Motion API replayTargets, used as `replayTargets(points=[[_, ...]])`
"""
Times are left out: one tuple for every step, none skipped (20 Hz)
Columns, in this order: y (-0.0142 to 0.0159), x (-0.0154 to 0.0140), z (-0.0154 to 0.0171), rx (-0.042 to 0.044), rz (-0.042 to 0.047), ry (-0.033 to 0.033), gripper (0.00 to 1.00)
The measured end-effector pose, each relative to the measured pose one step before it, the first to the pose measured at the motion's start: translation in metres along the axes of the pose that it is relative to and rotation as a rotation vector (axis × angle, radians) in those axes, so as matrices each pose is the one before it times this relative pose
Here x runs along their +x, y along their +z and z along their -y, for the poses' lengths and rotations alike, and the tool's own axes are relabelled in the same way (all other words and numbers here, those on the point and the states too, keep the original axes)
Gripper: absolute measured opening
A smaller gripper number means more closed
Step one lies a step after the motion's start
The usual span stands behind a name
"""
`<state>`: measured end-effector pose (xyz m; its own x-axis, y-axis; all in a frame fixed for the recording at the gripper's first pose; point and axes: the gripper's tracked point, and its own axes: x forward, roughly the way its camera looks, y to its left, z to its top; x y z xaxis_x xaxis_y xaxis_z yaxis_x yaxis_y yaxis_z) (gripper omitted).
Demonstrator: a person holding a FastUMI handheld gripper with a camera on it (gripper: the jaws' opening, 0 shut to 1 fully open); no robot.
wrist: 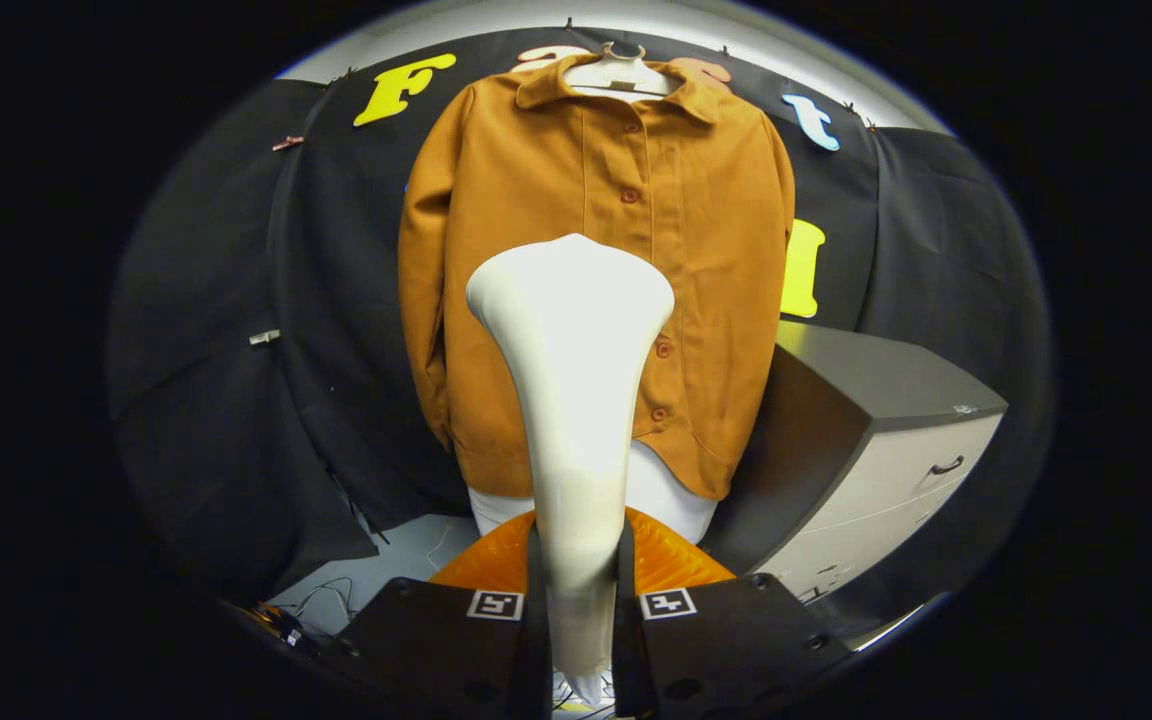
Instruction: Iron the clothes twice with a garment steamer, once on the left side and once on the right side.
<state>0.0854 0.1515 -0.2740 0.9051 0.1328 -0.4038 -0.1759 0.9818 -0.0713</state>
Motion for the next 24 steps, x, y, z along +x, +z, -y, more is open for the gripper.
replayTargets(points=[[0.00602,-0.00711,0.00086,0.00103,0.00776,0.0033,0.27],[0.00656,-0.00606,-0.0007,-0.00507,0.01075,0.00156,0.27],[0.00708,-0.00726,0.00111,0.00293,0.01141,0.00028,0.27],[0.00589,-0.00547,0.00109,0.00516,0.01065,0.00169,0.27],[0.00571,-0.00498,0.00068,0.00199,0.01067,0.00218,0.27],[0.0061,-0.00547,-0.0002,0.00017,0.00641,0.0042,0.27],[0.00631,-0.00414,0.00036,0.00163,0.00604,0.00495,0.27],[0.00634,-0.00479,0.00035,0.0049,0.01157,0.00205,0.27],[0.00774,-0.00389,0.00146,-0.00006,0.01446,-0.00287,0.27],[0.00845,-0.00466,0.00126,-0.00245,0.01446,-0.0021,0.27],[0.0077,-0.00433,0.00057,0.00155,0.0141,-0.00024,0.27],[0.00766,-0.00301,0.00088,-0.00054,0.01163,-0.00131,0.27],[0.00764,-0.00354,0.00091,-0.00465,0.01254,-0.00282,0.27],[0.00944,0.0007,0.00499,-0.00217,0.01349,-0.00269,0.27],[0.00663,-0.0035,0.00079,-0.0029,0.01092,-0.00136,0.27],[0.00709,-0.00331,-0.00069,-0.00053,0.01137,-0.00095,0.27],[0.00642,-0.00472,-0.00067,0.00136,0.01051,0.00226,0.27],[0.00896,-0.0044,-0.00099,0.00218,0.01206,0.00154,0.27],[0.0069,-0.00323,0.00027,0.00163,0.01048,-0.00028,0.27],[0.00669,-0.00269,0.0003,0.00088,0.00874,0.00079,0.27],[0.00572,-0.00234,-0.00033,0.00161,0.00718,0.00089,0.27],[0.00505,-0.00321,-0.00057,0.00009,0.0057,0.00047,0.27],[0.00495,-0.00432,-0.00055,0.00171,0.00934,0.00002,0.27],[0.00431,-0.00305,-0.00012,0.00254,0.0092,-0.00122,0.27]])
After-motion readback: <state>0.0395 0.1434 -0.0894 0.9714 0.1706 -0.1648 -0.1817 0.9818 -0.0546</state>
